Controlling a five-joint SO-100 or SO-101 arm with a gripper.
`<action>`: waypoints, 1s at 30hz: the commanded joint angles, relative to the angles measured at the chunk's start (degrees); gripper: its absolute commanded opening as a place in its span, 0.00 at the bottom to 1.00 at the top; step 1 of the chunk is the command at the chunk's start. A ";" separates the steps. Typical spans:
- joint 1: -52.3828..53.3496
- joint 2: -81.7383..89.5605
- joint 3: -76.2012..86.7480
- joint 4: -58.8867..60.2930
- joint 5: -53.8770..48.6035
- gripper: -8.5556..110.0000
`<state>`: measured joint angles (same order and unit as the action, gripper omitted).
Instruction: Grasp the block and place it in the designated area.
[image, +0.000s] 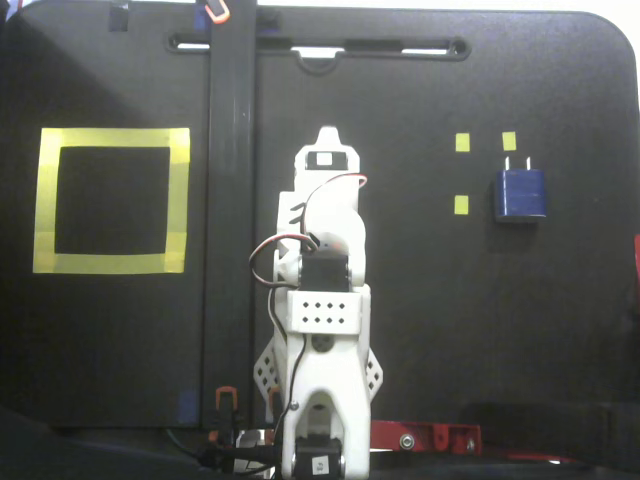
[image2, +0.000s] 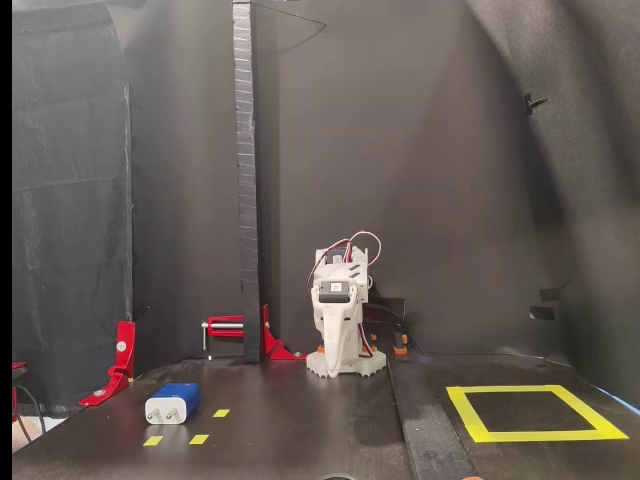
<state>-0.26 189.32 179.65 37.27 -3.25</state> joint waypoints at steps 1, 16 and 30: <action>-0.35 0.26 0.44 -6.06 -0.44 0.07; -0.26 0.26 0.44 -27.95 -0.44 0.07; 1.05 0.26 0.44 -31.20 -0.44 0.07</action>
<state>-0.26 189.32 179.65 6.68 -3.25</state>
